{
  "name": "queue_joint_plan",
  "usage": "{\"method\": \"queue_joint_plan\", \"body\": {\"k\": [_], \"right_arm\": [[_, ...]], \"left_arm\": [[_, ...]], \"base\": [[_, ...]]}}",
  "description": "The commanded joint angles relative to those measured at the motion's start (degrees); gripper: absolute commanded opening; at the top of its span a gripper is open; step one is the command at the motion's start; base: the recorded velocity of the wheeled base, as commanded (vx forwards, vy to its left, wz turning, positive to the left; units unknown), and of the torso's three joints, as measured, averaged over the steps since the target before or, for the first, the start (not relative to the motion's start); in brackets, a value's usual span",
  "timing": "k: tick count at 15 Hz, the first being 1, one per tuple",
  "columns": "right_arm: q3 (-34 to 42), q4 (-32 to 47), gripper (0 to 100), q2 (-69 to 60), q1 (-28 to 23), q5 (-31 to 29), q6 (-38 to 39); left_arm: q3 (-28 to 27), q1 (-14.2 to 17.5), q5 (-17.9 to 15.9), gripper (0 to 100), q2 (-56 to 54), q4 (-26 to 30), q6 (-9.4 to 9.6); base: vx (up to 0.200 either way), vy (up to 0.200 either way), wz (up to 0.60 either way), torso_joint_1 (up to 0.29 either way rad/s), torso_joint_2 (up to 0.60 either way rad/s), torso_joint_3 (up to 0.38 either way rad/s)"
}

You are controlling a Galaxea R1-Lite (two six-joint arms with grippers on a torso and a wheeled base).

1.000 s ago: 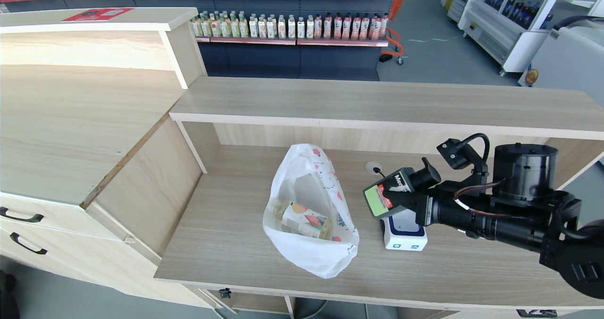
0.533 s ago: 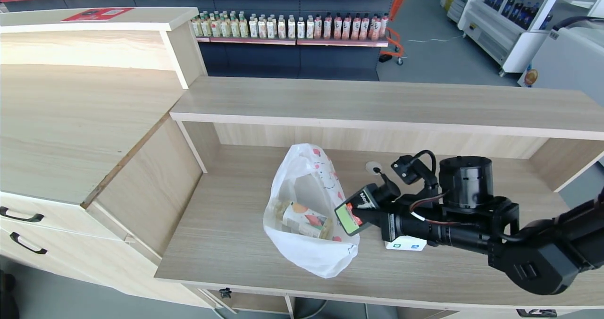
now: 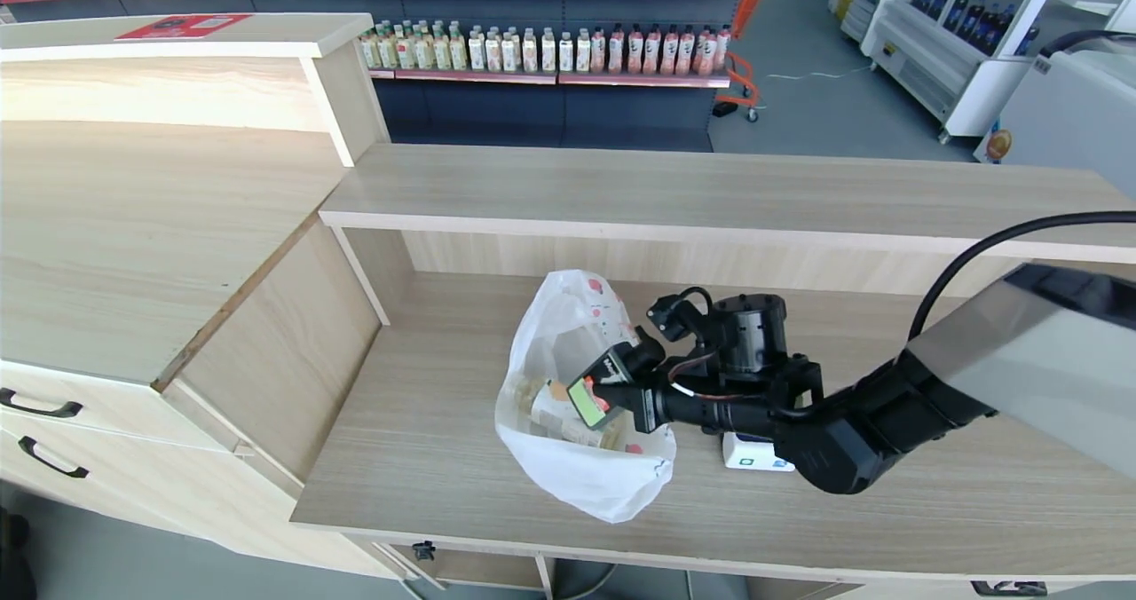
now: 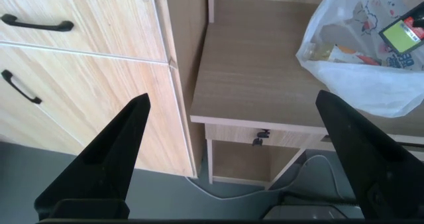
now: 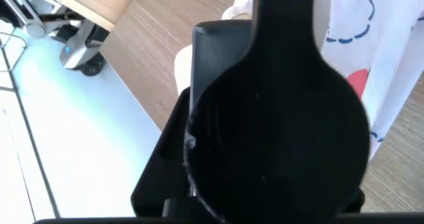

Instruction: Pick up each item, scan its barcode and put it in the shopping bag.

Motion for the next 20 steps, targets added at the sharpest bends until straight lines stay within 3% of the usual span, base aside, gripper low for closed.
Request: {"method": "queue_joint_plan", "body": {"k": [1,6,15,20], "right_arm": [[-5.4,1.3,0,5.6,0.5,0.1,-2.6],[-10.3,2.8,0,10.5,-1.8,-0.1,-14.1],[-19.4,2.7,0,18.6,-3.6,-2.3,-23.9],[-22.7,2.8,0,18.1,-5.7,-2.5,-24.8]], "left_arm": [[0.0,0.0,0.0,100,0.0,0.0,-0.02],[0.0,0.0,0.0,100,0.0,0.0,-0.02],[0.0,0.0,0.0,100,0.0,0.0,-0.02],[0.0,0.0,0.0,100,0.0,0.0,-0.02]], "base": [[0.0,0.0,0.0,0.0,0.0,0.0],[0.0,0.0,0.0,0.0,0.0,0.0],[0.0,0.0,0.0,0.0,0.0,0.0],[0.0,0.0,0.0,0.0,0.0,0.0]]}}
